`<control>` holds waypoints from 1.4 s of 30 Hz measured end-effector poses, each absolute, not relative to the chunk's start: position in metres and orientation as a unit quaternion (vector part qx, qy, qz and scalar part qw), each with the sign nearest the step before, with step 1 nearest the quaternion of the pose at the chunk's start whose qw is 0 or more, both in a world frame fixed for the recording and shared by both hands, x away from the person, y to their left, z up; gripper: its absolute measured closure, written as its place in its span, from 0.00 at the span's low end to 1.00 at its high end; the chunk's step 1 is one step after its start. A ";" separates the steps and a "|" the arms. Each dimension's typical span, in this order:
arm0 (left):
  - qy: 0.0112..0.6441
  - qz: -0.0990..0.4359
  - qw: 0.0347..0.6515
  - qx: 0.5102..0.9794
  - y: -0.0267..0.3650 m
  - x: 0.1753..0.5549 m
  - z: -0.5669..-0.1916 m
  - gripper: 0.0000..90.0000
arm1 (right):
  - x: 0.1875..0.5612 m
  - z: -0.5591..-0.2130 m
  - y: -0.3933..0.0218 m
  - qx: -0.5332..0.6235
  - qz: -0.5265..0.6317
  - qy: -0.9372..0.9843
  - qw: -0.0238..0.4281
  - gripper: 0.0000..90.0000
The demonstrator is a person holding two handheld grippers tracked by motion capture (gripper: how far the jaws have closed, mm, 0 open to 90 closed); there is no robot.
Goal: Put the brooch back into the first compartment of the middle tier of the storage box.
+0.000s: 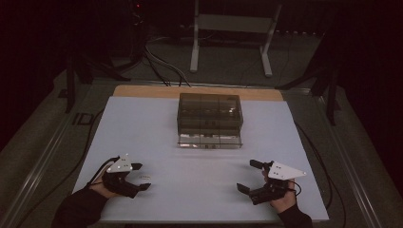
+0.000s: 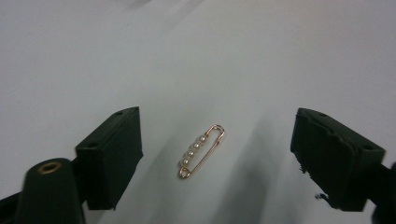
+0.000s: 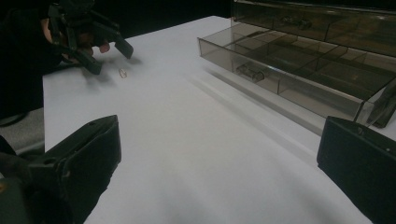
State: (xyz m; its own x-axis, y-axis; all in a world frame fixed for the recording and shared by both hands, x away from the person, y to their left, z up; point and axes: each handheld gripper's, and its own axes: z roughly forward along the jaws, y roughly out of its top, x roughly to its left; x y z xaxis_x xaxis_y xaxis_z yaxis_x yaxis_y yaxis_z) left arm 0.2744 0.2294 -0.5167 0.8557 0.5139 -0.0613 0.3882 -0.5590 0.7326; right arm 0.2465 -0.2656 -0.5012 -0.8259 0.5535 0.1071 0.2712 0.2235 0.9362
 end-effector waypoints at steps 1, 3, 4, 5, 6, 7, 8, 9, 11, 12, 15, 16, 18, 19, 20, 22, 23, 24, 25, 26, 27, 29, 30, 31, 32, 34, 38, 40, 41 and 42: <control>0.258 0.080 0.391 0.880 0.229 0.275 -0.517 0.26 | 0.247 -0.501 -0.265 0.269 0.563 0.771 0.125 0.00; 0.258 0.084 0.383 0.883 0.229 0.275 -0.519 0.30 | 0.247 -0.501 -0.265 0.269 0.564 0.771 0.124 0.00; 0.258 0.086 0.380 0.884 0.228 0.275 -0.520 0.32 | 0.247 -0.501 -0.265 0.268 0.563 0.772 0.124 0.00; 0.258 0.084 0.380 0.884 0.228 0.276 -0.521 0.32 | 0.247 -0.501 -0.265 0.267 0.562 0.773 0.125 0.00; 0.260 0.084 0.380 0.884 0.228 0.276 -0.521 0.38 | 0.247 -0.501 -0.265 0.268 0.563 0.772 0.124 0.00; 0.263 0.087 0.379 0.883 0.228 0.277 -0.521 0.39 | 0.247 -0.501 -0.265 0.269 0.564 0.771 0.123 0.00; 0.264 0.088 0.380 0.882 0.228 0.277 -0.521 0.43 | 0.247 -0.501 -0.265 0.270 0.564 0.771 0.122 0.00; 0.264 0.089 0.381 0.881 0.229 0.278 -0.521 0.46 | 0.247 -0.502 -0.265 0.268 0.563 0.772 0.123 0.00; 0.264 0.093 0.381 0.881 0.228 0.278 -0.521 0.48 | 0.247 -0.502 -0.265 0.267 0.562 0.773 0.124 0.00; 0.263 0.094 0.380 0.882 0.229 0.279 -0.520 0.53 | 0.247 -0.502 -0.265 0.267 0.562 0.773 0.124 0.00; 0.264 0.097 0.374 0.884 0.228 0.280 -0.522 0.62 | 0.247 -0.501 -0.265 0.269 0.563 0.772 0.121 0.00; 0.264 0.096 0.376 0.883 0.229 0.280 -0.523 0.62 | 0.247 -0.502 -0.265 0.268 0.563 0.773 0.121 0.00; 0.266 0.095 0.374 0.884 0.229 0.281 -0.524 0.67 | 0.247 -0.502 -0.265 0.268 0.563 0.773 0.121 0.00; 0.265 0.098 0.374 0.884 0.229 0.281 -0.524 0.68 | 0.247 -0.501 -0.265 0.269 0.564 0.772 0.121 0.00; 0.265 0.100 0.371 0.884 0.229 0.281 -0.524 0.73 | 0.247 -0.502 -0.264 0.269 0.563 0.772 0.119 0.00; 0.262 0.100 0.369 0.886 0.229 0.281 -0.523 0.75 | 0.247 -0.502 -0.264 0.268 0.562 0.773 0.120 0.00; 0.260 0.101 0.368 0.887 0.228 0.280 -0.523 0.78 | 0.247 -0.502 -0.264 0.268 0.562 0.773 0.120 0.00; 0.264 0.101 0.367 0.886 0.228 0.281 -0.523 0.79 | 0.247 -0.502 -0.264 0.269 0.562 0.773 0.120 0.00; 0.266 0.102 0.366 0.886 0.229 0.281 -0.523 0.84 | 0.248 -0.502 -0.264 0.270 0.564 0.772 0.117 0.00; 0.265 0.102 0.365 0.887 0.228 0.281 -0.523 0.84 | 0.248 -0.502 -0.264 0.270 0.564 0.772 0.117 0.00; 0.266 0.102 0.364 0.887 0.228 0.281 -0.523 0.86 | 0.248 -0.502 -0.264 0.269 0.562 0.773 0.118 0.00; 0.266 0.100 0.365 0.887 0.228 0.281 -0.523 0.92 | 0.247 -0.502 -0.264 0.267 0.561 0.774 0.118 0.00; 0.268 0.100 0.364 0.886 0.228 0.282 -0.523 0.92 | 0.248 -0.502 -0.264 0.268 0.562 0.774 0.118 0.00; 0.269 0.099 0.363 0.887 0.228 0.282 -0.522 0.94 | 0.248 -0.502 -0.264 0.269 0.563 0.773 0.116 0.00; 0.268 0.100 0.361 0.888 0.227 0.282 -0.522 0.95 | 0.248 -0.502 -0.263 0.268 0.562 0.774 0.116 0.00; 0.269 0.099 0.359 0.888 0.227 0.282 -0.521 0.95 | 0.248 -0.502 -0.263 0.268 0.561 0.774 0.117 0.00; 0.273 0.105 0.355 0.888 0.226 0.281 -0.521 0.96 | 0.248 -0.502 -0.263 0.269 0.563 0.773 0.115 0.00; 0.277 0.111 0.358 0.885 0.224 0.281 -0.519 0.97 | 0.248 -0.502 -0.263 0.268 0.562 0.774 0.116 0.00; 0.277 0.111 0.358 0.885 0.224 0.281 -0.519 0.97 | 0.249 -0.502 -0.263 0.269 0.563 0.773 0.115 0.00; 0.280 0.113 0.358 0.884 0.224 0.281 -0.518 0.97 | 0.249 -0.502 -0.264 0.269 0.564 0.773 0.114 0.00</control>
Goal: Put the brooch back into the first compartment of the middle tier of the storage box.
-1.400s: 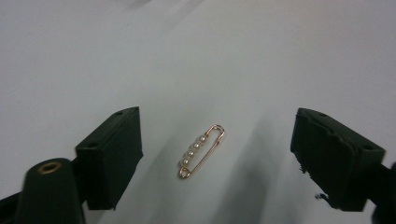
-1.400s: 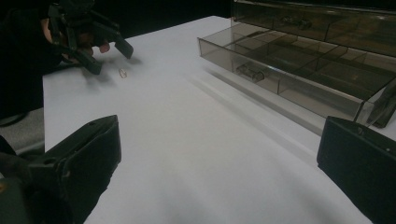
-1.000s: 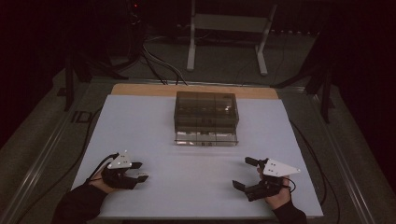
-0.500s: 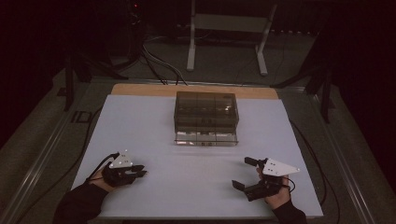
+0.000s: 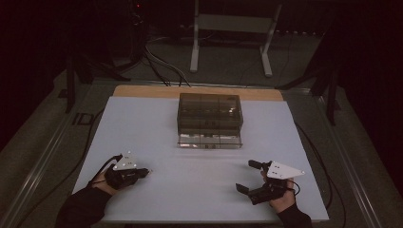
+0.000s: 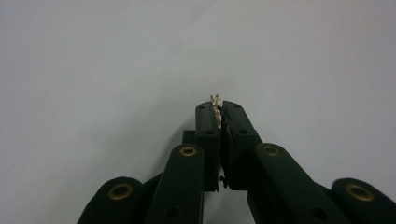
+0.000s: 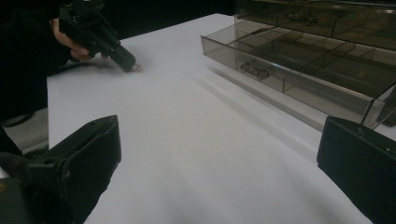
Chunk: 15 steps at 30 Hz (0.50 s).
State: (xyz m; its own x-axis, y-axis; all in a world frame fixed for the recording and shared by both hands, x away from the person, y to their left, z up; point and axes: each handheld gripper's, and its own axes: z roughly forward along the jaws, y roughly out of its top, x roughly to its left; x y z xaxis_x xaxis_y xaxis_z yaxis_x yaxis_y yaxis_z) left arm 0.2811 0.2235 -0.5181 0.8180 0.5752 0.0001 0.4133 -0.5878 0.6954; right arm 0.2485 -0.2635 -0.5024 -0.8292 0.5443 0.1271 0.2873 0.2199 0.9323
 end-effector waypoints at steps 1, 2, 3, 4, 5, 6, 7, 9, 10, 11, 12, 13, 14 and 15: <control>0.280 0.113 0.359 0.883 0.224 0.281 -0.518 0.97 | 0.249 -0.502 -0.264 0.269 0.564 0.773 0.114 0.00; 0.281 0.112 0.362 0.882 0.224 0.282 -0.516 0.97 | 0.248 -0.502 -0.264 0.267 0.561 0.774 0.116 0.00; 0.281 0.112 0.362 0.882 0.224 0.282 -0.516 0.97 | 0.248 -0.502 -0.264 0.267 0.561 0.774 0.116 0.00; 0.285 0.108 0.365 0.880 0.224 0.282 -0.516 0.97 | 0.248 -0.502 -0.264 0.268 0.561 0.774 0.117 0.00; 0.286 0.109 0.365 0.879 0.225 0.282 -0.515 0.97 | 0.248 -0.502 -0.264 0.270 0.564 0.772 0.115 0.00; 0.287 0.108 0.367 0.878 0.225 0.282 -0.515 0.97 | 0.248 -0.502 -0.264 0.270 0.564 0.772 0.115 0.00; 0.286 0.108 0.365 0.880 0.224 0.282 -0.515 0.97 | 0.248 -0.502 -0.264 0.270 0.564 0.772 0.114 0.00; 0.287 0.105 0.367 0.879 0.224 0.282 -0.514 0.97 | 0.248 -0.502 -0.264 0.268 0.562 0.774 0.116 0.00; 0.287 0.106 0.366 0.879 0.224 0.282 -0.513 0.97 | 0.248 -0.502 -0.264 0.268 0.562 0.774 0.116 0.00; 0.289 0.106 0.366 0.878 0.224 0.282 -0.513 0.97 | 0.248 -0.502 -0.264 0.270 0.564 0.772 0.115 0.00; 0.288 0.104 0.366 0.879 0.223 0.282 -0.513 0.97 | 0.248 -0.502 -0.264 0.269 0.562 0.773 0.116 0.00; 0.287 0.107 0.363 0.880 0.223 0.281 -0.513 0.97 | 0.248 -0.502 -0.264 0.269 0.562 0.773 0.116 0.00; 0.288 0.106 0.363 0.880 0.223 0.282 -0.512 0.97 | 0.248 -0.502 -0.264 0.268 0.561 0.774 0.117 0.00; 0.288 0.105 0.364 0.880 0.223 0.282 -0.512 0.97 | 0.248 -0.502 -0.264 0.267 0.561 0.775 0.118 0.00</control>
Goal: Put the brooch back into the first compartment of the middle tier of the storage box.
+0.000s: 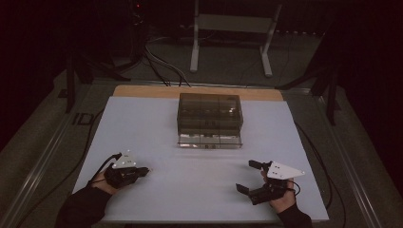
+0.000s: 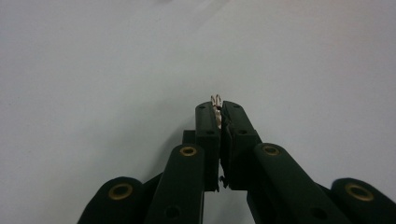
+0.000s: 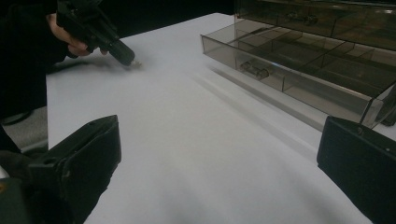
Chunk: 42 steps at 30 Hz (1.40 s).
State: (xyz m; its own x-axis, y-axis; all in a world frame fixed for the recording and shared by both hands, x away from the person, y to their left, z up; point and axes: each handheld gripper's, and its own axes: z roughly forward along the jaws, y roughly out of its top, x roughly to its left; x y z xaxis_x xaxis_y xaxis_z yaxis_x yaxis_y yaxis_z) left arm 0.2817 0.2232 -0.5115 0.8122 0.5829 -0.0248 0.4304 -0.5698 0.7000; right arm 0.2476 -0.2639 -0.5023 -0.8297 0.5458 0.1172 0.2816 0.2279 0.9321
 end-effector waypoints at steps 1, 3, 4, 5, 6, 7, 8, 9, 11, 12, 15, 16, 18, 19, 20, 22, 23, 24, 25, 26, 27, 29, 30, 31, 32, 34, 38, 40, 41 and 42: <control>0.288 0.107 0.364 0.879 0.223 0.281 -0.511 0.97 | 0.248 -0.502 -0.264 0.267 0.561 0.774 0.118 0.00; 0.291 0.106 0.363 0.879 0.224 0.281 -0.510 0.97 | 0.248 -0.502 -0.264 0.269 0.562 0.773 0.117 0.00; 0.291 0.106 0.363 0.879 0.224 0.281 -0.510 0.97 | 0.248 -0.502 -0.264 0.269 0.562 0.773 0.117 0.00; 0.291 0.107 0.363 0.878 0.223 0.282 -0.509 0.97 | 0.248 -0.502 -0.264 0.267 0.560 0.775 0.119 0.00; 0.290 0.108 0.363 0.879 0.223 0.282 -0.509 0.97 | 0.248 -0.502 -0.264 0.267 0.560 0.775 0.119 0.00; 0.290 0.109 0.364 0.878 0.223 0.282 -0.508 0.97 | 0.248 -0.502 -0.264 0.269 0.561 0.774 0.118 0.00; 0.291 0.107 0.365 0.878 0.223 0.281 -0.508 0.97 | 0.248 -0.502 -0.264 0.269 0.562 0.774 0.117 0.00; 0.289 0.108 0.361 0.880 0.223 0.281 -0.508 0.97 | 0.248 -0.502 -0.264 0.268 0.561 0.774 0.117 0.00; 0.288 0.108 0.363 0.879 0.223 0.281 -0.507 0.97 | 0.248 -0.502 -0.264 0.268 0.561 0.774 0.118 0.00; 0.289 0.109 0.364 0.879 0.223 0.280 -0.506 0.97 | 0.248 -0.502 -0.264 0.269 0.561 0.774 0.117 0.00; 0.287 0.110 0.364 0.879 0.222 0.279 -0.504 0.97 | 0.248 -0.503 -0.264 0.269 0.561 0.774 0.116 0.00; 0.282 0.108 0.366 0.880 0.222 0.279 -0.503 0.97 | 0.248 -0.503 -0.264 0.267 0.558 0.777 0.119 0.00; 0.282 0.107 0.370 0.879 0.222 0.279 -0.502 0.97 | 0.248 -0.503 -0.264 0.268 0.560 0.775 0.118 0.00; 0.284 0.106 0.371 0.878 0.221 0.278 -0.501 0.97 | 0.248 -0.503 -0.264 0.268 0.560 0.775 0.118 0.00; 0.281 0.106 0.369 0.880 0.221 0.278 -0.500 0.97 | 0.248 -0.503 -0.264 0.267 0.560 0.775 0.118 0.00; 0.276 0.103 0.369 0.881 0.218 0.277 -0.498 0.97 | 0.247 -0.503 -0.264 0.266 0.558 0.777 0.119 0.00; 0.276 0.103 0.369 0.881 0.218 0.277 -0.498 0.97 | 0.247 -0.503 -0.264 0.266 0.558 0.777 0.119 0.00; 0.276 0.103 0.369 0.882 0.217 0.276 -0.497 0.97 | 0.248 -0.503 -0.264 0.268 0.559 0.775 0.119 0.00; 0.276 0.103 0.370 0.881 0.217 0.276 -0.496 0.97 | 0.248 -0.503 -0.264 0.268 0.559 0.775 0.119 0.00; 0.274 0.103 0.368 0.882 0.216 0.276 -0.495 0.97 | 0.248 -0.503 -0.264 0.268 0.560 0.775 0.118 0.00; 0.274 0.105 0.369 0.882 0.215 0.276 -0.495 0.97 | 0.248 -0.503 -0.264 0.268 0.558 0.776 0.119 0.00; 0.274 0.101 0.373 0.881 0.215 0.276 -0.493 0.97 | 0.248 -0.503 -0.263 0.268 0.557 0.777 0.120 0.00; 0.277 0.104 0.373 0.879 0.215 0.277 -0.492 0.97 | 0.249 -0.503 -0.263 0.269 0.558 0.776 0.119 0.00; 0.279 0.101 0.375 0.878 0.216 0.277 -0.491 0.97 | 0.249 -0.503 -0.263 0.269 0.559 0.776 0.118 0.00; 0.278 0.100 0.376 0.878 0.216 0.277 -0.491 0.97 | 0.248 -0.503 -0.263 0.269 0.558 0.776 0.119 0.00; 0.278 0.100 0.377 0.878 0.216 0.278 -0.490 0.97 | 0.248 -0.503 -0.263 0.269 0.557 0.776 0.119 0.00; 0.277 0.097 0.378 0.878 0.214 0.278 -0.488 0.97 | 0.249 -0.503 -0.263 0.271 0.560 0.774 0.117 0.00; 0.276 0.096 0.379 0.878 0.212 0.278 -0.486 0.97 | 0.249 -0.504 -0.263 0.270 0.559 0.775 0.118 0.00; 0.276 0.096 0.382 0.877 0.212 0.279 -0.485 0.97 | 0.249 -0.503 -0.263 0.271 0.560 0.774 0.118 0.00; 0.275 0.096 0.383 0.877 0.211 0.279 -0.484 0.97 | 0.249 -0.503 -0.263 0.271 0.560 0.774 0.118 0.00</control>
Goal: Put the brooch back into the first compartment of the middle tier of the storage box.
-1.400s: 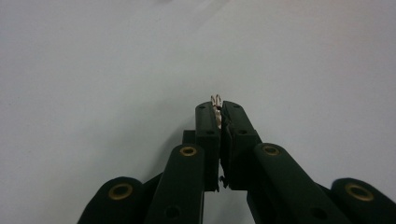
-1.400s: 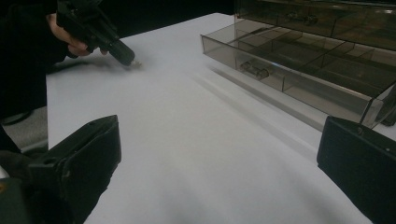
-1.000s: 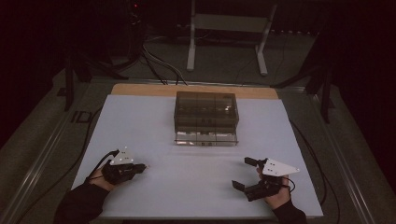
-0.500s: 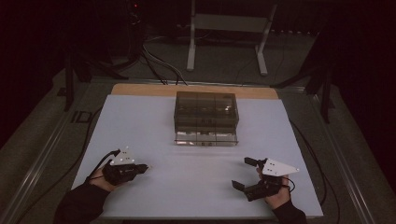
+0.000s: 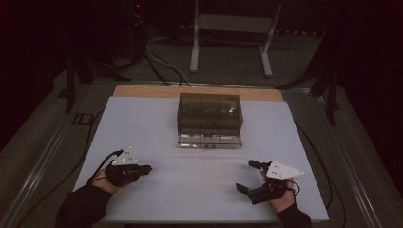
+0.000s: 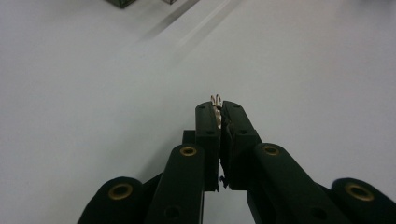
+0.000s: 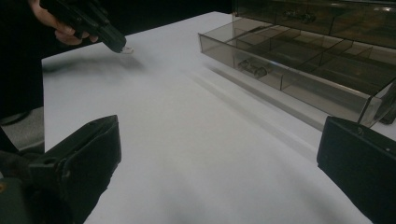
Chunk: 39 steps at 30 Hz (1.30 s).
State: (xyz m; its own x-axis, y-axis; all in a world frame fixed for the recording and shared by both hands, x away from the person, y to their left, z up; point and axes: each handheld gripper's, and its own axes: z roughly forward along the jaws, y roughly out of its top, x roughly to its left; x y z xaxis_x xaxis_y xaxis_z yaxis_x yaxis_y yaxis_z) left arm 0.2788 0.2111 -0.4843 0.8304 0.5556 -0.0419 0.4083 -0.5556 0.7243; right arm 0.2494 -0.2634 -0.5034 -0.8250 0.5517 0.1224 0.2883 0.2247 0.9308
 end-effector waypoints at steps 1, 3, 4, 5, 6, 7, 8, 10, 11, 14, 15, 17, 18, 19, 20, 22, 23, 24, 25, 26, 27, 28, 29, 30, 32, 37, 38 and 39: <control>0.273 0.096 0.383 0.877 0.210 0.279 -0.483 0.97 | 0.249 -0.503 -0.263 0.272 0.561 0.773 0.117 0.00; 0.272 0.094 0.387 0.876 0.208 0.280 -0.482 0.97 | 0.249 -0.504 -0.263 0.272 0.559 0.775 0.117 0.00; 0.272 0.094 0.387 0.876 0.208 0.280 -0.482 0.97 | 0.249 -0.504 -0.263 0.271 0.558 0.775 0.118 0.00; 0.271 0.096 0.387 0.876 0.207 0.281 -0.481 0.97 | 0.249 -0.503 -0.263 0.272 0.561 0.773 0.117 0.00; 0.270 0.094 0.388 0.876 0.206 0.282 -0.480 0.97 | 0.249 -0.503 -0.263 0.273 0.561 0.773 0.117 0.00; 0.271 0.094 0.387 0.876 0.205 0.282 -0.480 0.97 | 0.249 -0.503 -0.263 0.273 0.561 0.773 0.117 0.00; 0.267 0.095 0.386 0.878 0.203 0.283 -0.480 0.97 | 0.249 -0.503 -0.263 0.272 0.560 0.774 0.118 0.00; 0.263 0.094 0.388 0.878 0.201 0.283 -0.479 0.97 | 0.249 -0.504 -0.263 0.272 0.559 0.774 0.118 0.00; 0.262 0.090 0.390 0.878 0.201 0.284 -0.478 0.97 | 0.250 -0.504 -0.263 0.273 0.560 0.773 0.117 0.00; 0.260 0.091 0.392 0.878 0.199 0.286 -0.477 0.97 | 0.249 -0.504 -0.263 0.270 0.557 0.776 0.118 0.00; 0.260 0.092 0.391 0.878 0.199 0.286 -0.476 0.97 | 0.249 -0.504 -0.263 0.270 0.557 0.776 0.118 0.00; 0.262 0.093 0.392 0.877 0.198 0.287 -0.474 0.97 | 0.249 -0.504 -0.263 0.272 0.557 0.775 0.119 0.00; 0.263 0.094 0.394 0.876 0.198 0.287 -0.474 0.97 | 0.249 -0.504 -0.263 0.272 0.557 0.775 0.119 0.00; 0.261 0.095 0.392 0.877 0.197 0.288 -0.473 0.97 | 0.249 -0.504 -0.263 0.272 0.557 0.775 0.119 0.00; 0.260 0.097 0.392 0.877 0.196 0.287 -0.472 0.97 | 0.249 -0.504 -0.263 0.271 0.556 0.776 0.120 0.00; 0.263 0.095 0.397 0.874 0.196 0.289 -0.469 0.97 | 0.249 -0.504 -0.263 0.271 0.555 0.777 0.122 0.00; 0.263 0.098 0.396 0.874 0.195 0.289 -0.469 0.97 | 0.249 -0.504 -0.263 0.272 0.558 0.775 0.120 0.00; 0.264 0.098 0.398 0.873 0.194 0.290 -0.467 0.97 | 0.249 -0.504 -0.263 0.272 0.558 0.775 0.120 0.00; 0.262 0.100 0.398 0.874 0.193 0.290 -0.466 0.97 | 0.249 -0.504 -0.263 0.271 0.556 0.777 0.120 0.00; 0.260 0.101 0.398 0.874 0.193 0.290 -0.465 0.97 | 0.249 -0.504 -0.263 0.271 0.556 0.777 0.120 0.00; 0.260 0.100 0.400 0.873 0.193 0.290 -0.464 0.97 | 0.249 -0.504 -0.263 0.271 0.555 0.777 0.122 0.00; 0.262 0.100 0.402 0.872 0.193 0.291 -0.463 0.97 | 0.249 -0.504 -0.263 0.272 0.557 0.775 0.121 0.00; 0.264 0.101 0.402 0.871 0.193 0.291 -0.463 0.97 | 0.249 -0.504 -0.263 0.272 0.557 0.775 0.121 0.00; 0.264 0.100 0.402 0.871 0.193 0.292 -0.463 0.97 | 0.249 -0.504 -0.263 0.272 0.557 0.775 0.121 0.00; 0.263 0.098 0.403 0.871 0.191 0.292 -0.462 0.97 | 0.248 -0.504 -0.263 0.271 0.555 0.777 0.122 0.00; 0.263 0.103 0.405 0.870 0.189 0.294 -0.458 0.97 | 0.249 -0.504 -0.262 0.272 0.556 0.777 0.120 0.00; 0.262 0.101 0.407 0.869 0.189 0.295 -0.456 0.97 | 0.249 -0.504 -0.262 0.270 0.555 0.777 0.121 0.00; 0.263 0.103 0.408 0.868 0.189 0.295 -0.456 0.97 | 0.249 -0.504 -0.262 0.270 0.555 0.777 0.122 0.00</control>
State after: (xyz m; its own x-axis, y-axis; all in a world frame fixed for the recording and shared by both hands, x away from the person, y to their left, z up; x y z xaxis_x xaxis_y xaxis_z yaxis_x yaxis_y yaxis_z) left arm 0.2948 0.1885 -0.4556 0.8403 0.5408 -0.0362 0.3727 -0.5281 0.7630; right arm 0.2486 -0.2621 -0.5040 -0.8247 0.5546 0.1108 0.2846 0.2376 0.9287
